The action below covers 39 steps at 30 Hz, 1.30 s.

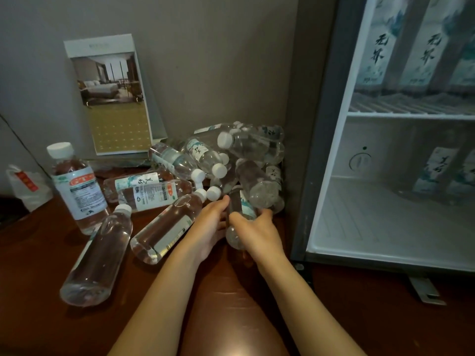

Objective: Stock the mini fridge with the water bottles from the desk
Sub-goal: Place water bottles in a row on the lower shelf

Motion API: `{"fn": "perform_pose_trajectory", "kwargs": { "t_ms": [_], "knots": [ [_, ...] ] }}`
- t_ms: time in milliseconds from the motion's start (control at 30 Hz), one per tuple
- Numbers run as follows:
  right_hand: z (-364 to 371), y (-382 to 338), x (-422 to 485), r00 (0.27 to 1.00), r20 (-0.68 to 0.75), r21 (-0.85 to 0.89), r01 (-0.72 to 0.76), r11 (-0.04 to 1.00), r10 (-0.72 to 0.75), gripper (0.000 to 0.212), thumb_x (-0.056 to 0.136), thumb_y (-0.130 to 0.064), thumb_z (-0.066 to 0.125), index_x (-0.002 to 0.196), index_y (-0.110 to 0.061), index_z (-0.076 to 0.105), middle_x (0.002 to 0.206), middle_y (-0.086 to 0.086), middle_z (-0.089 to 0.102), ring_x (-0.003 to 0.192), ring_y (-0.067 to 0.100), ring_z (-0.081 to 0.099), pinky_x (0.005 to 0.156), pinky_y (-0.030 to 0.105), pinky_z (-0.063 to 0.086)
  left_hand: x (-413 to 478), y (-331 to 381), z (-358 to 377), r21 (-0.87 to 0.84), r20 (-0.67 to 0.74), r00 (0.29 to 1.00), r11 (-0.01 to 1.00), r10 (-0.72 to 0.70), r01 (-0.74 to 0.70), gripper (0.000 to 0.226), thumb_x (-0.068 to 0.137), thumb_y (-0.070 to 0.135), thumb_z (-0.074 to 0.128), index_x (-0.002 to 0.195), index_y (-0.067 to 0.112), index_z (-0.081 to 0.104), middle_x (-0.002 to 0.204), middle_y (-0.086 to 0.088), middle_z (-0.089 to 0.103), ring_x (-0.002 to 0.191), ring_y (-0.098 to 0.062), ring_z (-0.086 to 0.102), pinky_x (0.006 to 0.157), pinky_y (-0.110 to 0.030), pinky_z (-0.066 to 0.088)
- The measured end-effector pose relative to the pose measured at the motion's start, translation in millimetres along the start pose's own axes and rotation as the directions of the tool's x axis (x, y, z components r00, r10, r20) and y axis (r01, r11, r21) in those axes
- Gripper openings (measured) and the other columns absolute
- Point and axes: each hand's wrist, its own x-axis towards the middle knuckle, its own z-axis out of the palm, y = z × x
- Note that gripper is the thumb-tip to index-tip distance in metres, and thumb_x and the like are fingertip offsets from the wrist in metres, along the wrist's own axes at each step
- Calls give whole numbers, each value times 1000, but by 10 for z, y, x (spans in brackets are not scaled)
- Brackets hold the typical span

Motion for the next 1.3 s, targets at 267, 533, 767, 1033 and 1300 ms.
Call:
{"fn": "perform_pose_trajectory", "kwargs": {
  "t_ms": [267,533,767,1033,1300],
  "knots": [
    [16,6,-106,951,309,345,-142,928,31,54,81,-30,57,130,-25,36,105,8,61,83,24,66,54,28,54,-37,4,-128,57,-151,988,998,8,1,30,86,30,60,109,11,63,102,-9,70,89,-25,67,67,-30,51],
    [-26,2,-105,873,487,448,-272,852,22,39,90,-35,47,113,-5,57,84,15,69,55,24,64,45,26,54,-66,-3,-90,98,-283,950,989,133,-109,24,83,28,65,99,11,63,94,-11,70,87,-25,67,72,-36,52],
    [-105,-24,-138,800,599,545,-379,748,-31,30,82,-24,48,91,-4,67,77,12,66,59,26,63,52,32,55,-84,9,-115,280,-374,888,945,270,-169,16,83,33,62,87,18,63,90,-6,68,83,-21,63,76,-37,50],
    [-187,-111,-211,754,637,644,-408,648,-159,31,62,-21,55,75,0,72,78,17,61,61,30,58,52,34,55,-131,115,-140,260,-481,762,901,433,-347,7,89,25,56,84,22,61,87,2,63,88,-18,59,81,-37,46],
    [-178,-95,-180,842,505,488,-97,868,-189,66,54,-16,61,120,-18,54,100,12,65,80,27,65,58,32,53,-162,125,-110,-7,-428,828,915,361,-403,12,90,25,57,101,22,60,109,-9,64,98,-22,62,80,-32,50]
  ]
}}
